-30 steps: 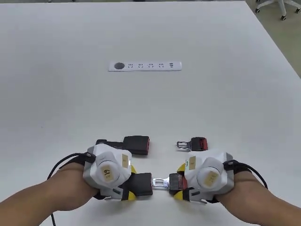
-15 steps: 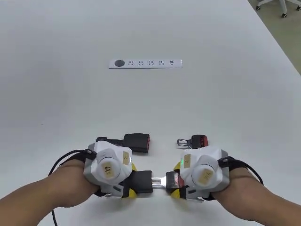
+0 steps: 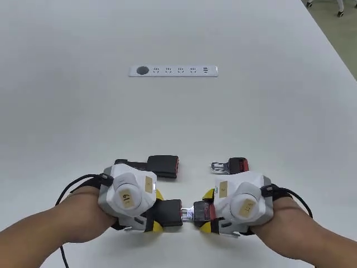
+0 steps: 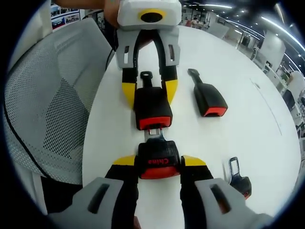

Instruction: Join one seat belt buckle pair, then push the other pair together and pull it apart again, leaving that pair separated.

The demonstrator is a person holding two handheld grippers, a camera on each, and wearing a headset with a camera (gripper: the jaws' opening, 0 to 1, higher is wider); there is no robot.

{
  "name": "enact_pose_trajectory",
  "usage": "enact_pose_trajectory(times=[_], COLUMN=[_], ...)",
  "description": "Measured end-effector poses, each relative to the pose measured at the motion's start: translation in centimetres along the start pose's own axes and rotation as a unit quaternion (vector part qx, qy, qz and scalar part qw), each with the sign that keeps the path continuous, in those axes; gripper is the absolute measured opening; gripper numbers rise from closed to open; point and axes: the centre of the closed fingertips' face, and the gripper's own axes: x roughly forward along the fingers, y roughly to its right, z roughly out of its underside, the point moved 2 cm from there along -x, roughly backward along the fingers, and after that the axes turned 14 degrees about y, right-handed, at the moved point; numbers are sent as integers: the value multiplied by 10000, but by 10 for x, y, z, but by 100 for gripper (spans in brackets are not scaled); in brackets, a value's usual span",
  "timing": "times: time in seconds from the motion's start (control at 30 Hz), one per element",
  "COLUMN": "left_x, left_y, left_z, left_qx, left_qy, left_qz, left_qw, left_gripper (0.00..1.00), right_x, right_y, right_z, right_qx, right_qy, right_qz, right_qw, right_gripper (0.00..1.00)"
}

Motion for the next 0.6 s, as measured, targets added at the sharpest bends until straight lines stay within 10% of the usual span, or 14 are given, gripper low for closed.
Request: enact_pose_trajectory(times=[0.6], left_x=[-1], left_y=[0], left_z=[0], left_qx=[71], left_qy=[-42], left_qz=[100], left_qw=[9999], left_gripper=[33], right_x=[5], right_y=[-1], right_z=[-4], right_qx=[-120], right_qy=[-28], right_qz=[-59], right_qw=[9999], right_gripper=[31])
